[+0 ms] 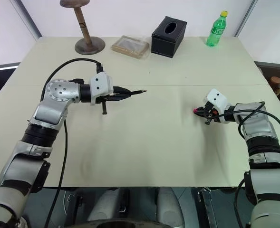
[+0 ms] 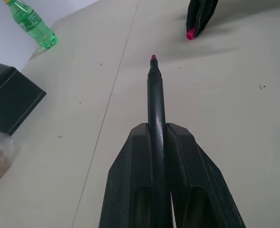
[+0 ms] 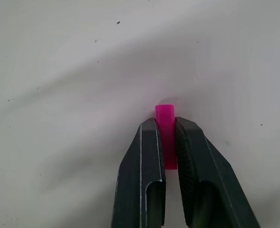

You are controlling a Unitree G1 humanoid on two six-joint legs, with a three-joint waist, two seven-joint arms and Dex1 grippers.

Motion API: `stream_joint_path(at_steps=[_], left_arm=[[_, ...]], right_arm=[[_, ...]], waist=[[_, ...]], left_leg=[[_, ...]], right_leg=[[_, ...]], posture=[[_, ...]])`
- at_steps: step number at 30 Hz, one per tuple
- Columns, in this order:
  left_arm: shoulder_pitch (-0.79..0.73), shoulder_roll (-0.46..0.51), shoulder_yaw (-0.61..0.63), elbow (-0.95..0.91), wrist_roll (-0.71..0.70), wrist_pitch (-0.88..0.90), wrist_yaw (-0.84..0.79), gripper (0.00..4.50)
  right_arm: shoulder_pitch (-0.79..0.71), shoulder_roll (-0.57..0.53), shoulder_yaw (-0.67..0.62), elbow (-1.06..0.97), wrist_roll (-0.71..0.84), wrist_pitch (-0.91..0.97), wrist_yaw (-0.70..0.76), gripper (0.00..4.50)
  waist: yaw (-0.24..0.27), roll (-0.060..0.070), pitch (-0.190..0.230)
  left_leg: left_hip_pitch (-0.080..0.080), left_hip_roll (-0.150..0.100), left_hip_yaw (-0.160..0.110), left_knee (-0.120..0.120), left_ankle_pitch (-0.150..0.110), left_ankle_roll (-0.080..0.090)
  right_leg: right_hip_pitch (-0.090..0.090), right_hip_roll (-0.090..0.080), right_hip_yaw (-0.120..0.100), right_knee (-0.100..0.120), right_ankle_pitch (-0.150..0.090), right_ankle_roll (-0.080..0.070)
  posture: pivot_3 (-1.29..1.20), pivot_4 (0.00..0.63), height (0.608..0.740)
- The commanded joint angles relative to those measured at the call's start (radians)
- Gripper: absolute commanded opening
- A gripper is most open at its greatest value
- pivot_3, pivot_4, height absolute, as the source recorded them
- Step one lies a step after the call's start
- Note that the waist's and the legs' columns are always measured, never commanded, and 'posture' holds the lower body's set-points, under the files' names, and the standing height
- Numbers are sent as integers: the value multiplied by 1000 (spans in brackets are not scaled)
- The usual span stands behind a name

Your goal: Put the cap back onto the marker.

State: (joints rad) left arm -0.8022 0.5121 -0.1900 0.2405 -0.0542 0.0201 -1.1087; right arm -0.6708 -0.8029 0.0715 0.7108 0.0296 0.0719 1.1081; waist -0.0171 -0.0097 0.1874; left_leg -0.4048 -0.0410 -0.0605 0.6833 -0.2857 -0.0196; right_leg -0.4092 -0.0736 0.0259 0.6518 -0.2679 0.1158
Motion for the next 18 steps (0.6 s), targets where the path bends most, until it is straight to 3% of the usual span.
stream_joint_path(at_steps=[1,9,13,18], left_arm=[[-41,8,24,-1,-13,-11,10,0],[-65,-28,-3,65,-17,-72,-21,0],[-106,-70,-49,189,26,-193,-40,0],[-176,-116,-93,364,85,-375,-39,0]], right_arm=[[26,-1,-4,-18,-9,8,-10,35],[175,-67,-45,-453,-7,122,-64,35],[268,-120,-71,-827,-27,253,-103,35],[262,-130,-54,-1055,-47,400,-152,35]], waist=[[0,0,0],[4,0,0],[7,2,0],[7,1,0]], left_leg=[[0,0,0,0,0,0],[0,0,0,0,0,0],[-2,0,0,0,0,0],[-2,0,0,0,0,0]], right_leg=[[0,0,0,0,0,0],[0,0,0,0,0,0],[-2,0,0,0,0,0],[-2,0,0,0,0,0]], posture=[[0,150,740],[0,150,740],[0,150,740],[0,150,740]])
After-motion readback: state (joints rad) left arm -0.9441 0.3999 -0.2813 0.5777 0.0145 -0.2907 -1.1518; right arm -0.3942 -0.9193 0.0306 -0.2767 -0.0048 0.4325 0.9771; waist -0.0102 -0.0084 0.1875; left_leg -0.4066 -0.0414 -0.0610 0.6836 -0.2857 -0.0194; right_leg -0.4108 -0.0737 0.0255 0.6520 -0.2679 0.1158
